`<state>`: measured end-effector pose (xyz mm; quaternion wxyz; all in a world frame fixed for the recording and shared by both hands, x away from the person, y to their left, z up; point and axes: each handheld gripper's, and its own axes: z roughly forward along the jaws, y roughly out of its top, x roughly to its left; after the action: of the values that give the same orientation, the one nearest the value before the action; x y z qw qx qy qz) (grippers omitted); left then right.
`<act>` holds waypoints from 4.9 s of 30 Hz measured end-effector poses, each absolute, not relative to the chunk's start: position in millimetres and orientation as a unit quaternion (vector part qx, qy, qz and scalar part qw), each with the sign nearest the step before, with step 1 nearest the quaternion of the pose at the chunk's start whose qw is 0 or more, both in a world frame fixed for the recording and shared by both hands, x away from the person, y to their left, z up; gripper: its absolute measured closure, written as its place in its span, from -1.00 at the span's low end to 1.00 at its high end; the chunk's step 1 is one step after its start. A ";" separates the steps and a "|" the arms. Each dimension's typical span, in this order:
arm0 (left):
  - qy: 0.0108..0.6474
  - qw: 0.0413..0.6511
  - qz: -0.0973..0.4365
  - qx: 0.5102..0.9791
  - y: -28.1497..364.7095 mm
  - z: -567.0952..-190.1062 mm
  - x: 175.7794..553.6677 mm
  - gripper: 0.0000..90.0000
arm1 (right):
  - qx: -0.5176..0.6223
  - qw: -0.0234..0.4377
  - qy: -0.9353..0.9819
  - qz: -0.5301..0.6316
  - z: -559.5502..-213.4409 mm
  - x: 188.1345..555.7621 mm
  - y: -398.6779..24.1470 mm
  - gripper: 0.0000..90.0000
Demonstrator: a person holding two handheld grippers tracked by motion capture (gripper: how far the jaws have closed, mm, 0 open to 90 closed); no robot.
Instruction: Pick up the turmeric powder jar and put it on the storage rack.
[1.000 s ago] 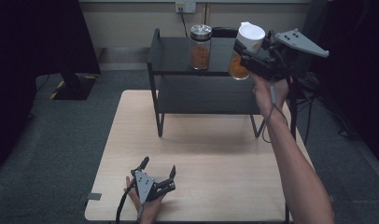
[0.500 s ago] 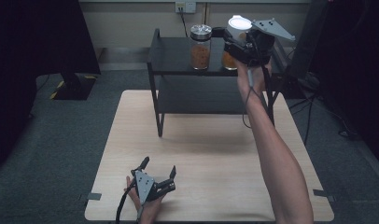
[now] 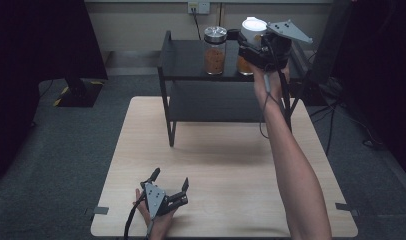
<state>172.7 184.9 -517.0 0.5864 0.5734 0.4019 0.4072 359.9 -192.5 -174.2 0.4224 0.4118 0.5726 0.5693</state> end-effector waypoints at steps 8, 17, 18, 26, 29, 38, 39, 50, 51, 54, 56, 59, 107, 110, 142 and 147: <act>0.402 0.587 0.407 0.573 184.9 -517.1 172.7 -0.99 | 0.395 0.445 0.572 0.564 -189.1 360.6 -189.5 -0.95; 0.403 0.586 0.408 0.572 184.6 -517.0 172.6 -0.99 | 0.387 0.446 0.567 0.574 -188.7 354.9 -193.3 -1.00; 0.403 0.586 0.408 0.572 184.6 -517.0 172.7 -0.99 | 0.387 0.444 0.567 0.575 -188.1 354.2 -193.8 -1.00; 0.403 0.587 0.407 0.572 184.9 -517.3 172.7 -0.99 | 0.371 0.435 0.576 0.584 -192.3 346.2 -197.6 -1.00; 0.402 0.588 0.407 0.572 185.0 -517.4 172.7 -0.99 | 0.365 0.438 0.575 0.587 -195.4 342.5 -198.1 -1.00; 0.403 0.586 0.407 0.573 184.7 -517.0 172.7 -0.99 | 0.347 0.431 0.582 0.596 -200.7 326.5 -206.2 -1.00; 0.403 0.586 0.407 0.573 184.7 -517.0 172.7 -0.99 | 0.345 0.431 0.583 0.596 -202.0 324.4 -206.9 -1.00; 0.404 0.586 0.408 0.572 184.3 -516.9 172.6 -0.99 | 0.326 0.426 0.585 0.608 -223.1 302.0 -215.3 -1.00; 0.403 0.586 0.408 0.573 184.3 -516.9 172.5 -0.99 | 0.325 0.426 0.584 0.610 -225.9 299.6 -216.3 -1.00; 0.403 0.586 0.408 0.573 184.3 -516.9 172.6 -0.99 | 0.326 0.422 0.582 0.614 -234.4 291.7 -220.2 -1.00; 0.403 0.586 0.408 0.573 184.3 -516.9 172.5 -0.99 | 0.326 0.421 0.580 0.616 -240.5 286.3 -223.5 -1.00; 0.404 0.586 0.408 0.573 184.3 -516.9 172.5 -0.99 | 0.327 0.419 0.572 0.624 -251.8 278.2 -229.4 -1.00; 0.404 0.585 0.408 0.572 184.0 -516.9 172.5 -0.99 | 0.402 0.428 0.538 0.606 -405.4 180.8 -262.9 -1.00; 0.403 0.585 0.408 0.572 184.0 -516.9 172.5 -0.99 | 0.407 0.427 0.538 0.601 -412.5 177.7 -263.2 -1.00; 0.403 0.585 0.408 0.573 184.0 -516.9 172.5 -0.99 | 0.438 0.436 0.550 0.561 -489.9 163.4 -266.5 -1.00; 0.403 0.585 0.408 0.572 184.0 -517.0 172.5 -0.99 | 0.445 0.439 0.548 0.555 -496.4 162.3 -265.7 -1.00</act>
<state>172.5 184.0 -517.0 0.5854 0.5725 0.4033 0.4085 162.3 -265.7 -496.4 0.4393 0.4453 0.5479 0.5555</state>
